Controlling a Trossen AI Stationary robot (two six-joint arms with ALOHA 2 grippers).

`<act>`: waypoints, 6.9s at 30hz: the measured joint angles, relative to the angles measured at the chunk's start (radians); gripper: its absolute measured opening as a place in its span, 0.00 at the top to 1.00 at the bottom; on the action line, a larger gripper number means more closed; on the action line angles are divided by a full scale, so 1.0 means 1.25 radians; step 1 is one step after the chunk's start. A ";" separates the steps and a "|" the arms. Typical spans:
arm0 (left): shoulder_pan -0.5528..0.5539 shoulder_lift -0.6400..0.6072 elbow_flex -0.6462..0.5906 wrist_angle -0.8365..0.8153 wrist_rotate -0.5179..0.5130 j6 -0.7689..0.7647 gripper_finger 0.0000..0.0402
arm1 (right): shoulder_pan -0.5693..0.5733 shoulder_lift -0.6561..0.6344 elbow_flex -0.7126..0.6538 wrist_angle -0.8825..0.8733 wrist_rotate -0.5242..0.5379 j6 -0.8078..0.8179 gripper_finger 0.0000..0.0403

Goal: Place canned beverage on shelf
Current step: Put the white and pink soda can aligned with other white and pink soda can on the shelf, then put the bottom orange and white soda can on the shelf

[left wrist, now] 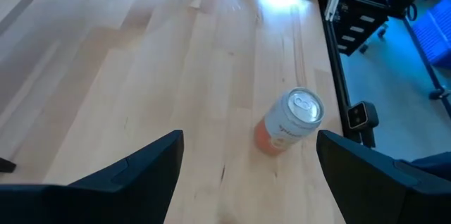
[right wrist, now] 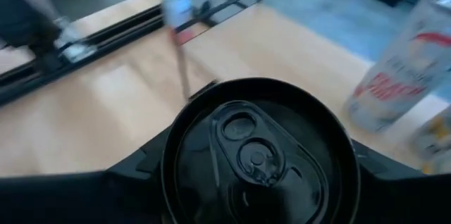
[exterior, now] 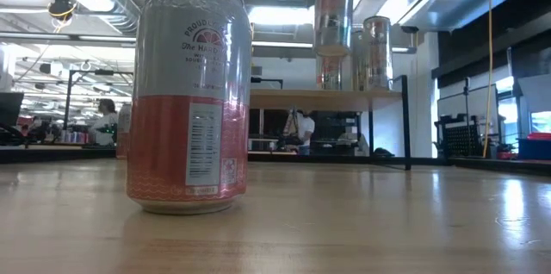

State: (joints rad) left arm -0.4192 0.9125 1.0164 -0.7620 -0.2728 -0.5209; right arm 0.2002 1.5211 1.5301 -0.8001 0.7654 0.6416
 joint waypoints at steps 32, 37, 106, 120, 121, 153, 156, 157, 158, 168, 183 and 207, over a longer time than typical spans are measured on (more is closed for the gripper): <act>0.000 0.003 0.000 0.013 -0.005 0.014 0.21 | -0.278 0.062 0.011 0.002 -0.066 -0.076 0.44; 0.000 0.003 0.000 0.013 -0.005 0.014 0.21 | -0.290 0.063 0.011 0.000 -0.052 -0.075 0.44; 0.020 0.050 0.019 0.102 -0.023 0.006 0.21 | 0.105 0.001 0.160 -0.308 -0.010 0.045 0.16; 0.297 0.049 0.167 -0.054 -0.167 0.027 0.21 | 0.211 -0.186 -0.038 -0.316 -0.013 0.150 0.16; 0.319 0.049 0.168 -0.071 -0.173 0.020 0.21 | 0.214 -0.195 -0.059 -0.315 -0.013 0.152 0.16; 0.073 0.350 0.128 0.115 0.104 -0.143 0.21 | 0.212 -0.289 -0.325 -0.016 -0.206 0.214 0.16; 0.030 0.369 0.133 0.132 0.099 -0.179 0.21 | 0.217 -0.278 -0.325 0.027 -0.244 0.211 0.16; 0.012 0.378 0.142 0.130 0.088 -0.191 0.21 | 0.227 -0.273 -0.325 0.035 -0.253 0.204 0.16; -0.005 0.389 0.155 0.130 0.070 -0.203 0.21 | 0.238 -0.267 -0.325 0.040 -0.258 0.197 0.16; -0.123 0.618 0.496 -0.065 -0.086 -0.299 0.21 | 0.363 -0.206 -0.325 0.033 -0.273 0.192 0.16; -0.132 0.810 0.623 -0.248 -0.073 -0.843 0.21 | 0.449 -0.171 -0.325 0.033 -0.265 0.194 0.16; -0.108 0.841 0.658 -0.300 -0.078 -0.847 0.21 | 0.447 -0.171 -0.325 0.032 -0.248 0.194 0.16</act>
State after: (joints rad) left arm -0.5541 1.9636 1.8388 -1.1373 -0.3702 -1.5792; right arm 0.7593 1.3071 1.1236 -0.7597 0.4557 0.8844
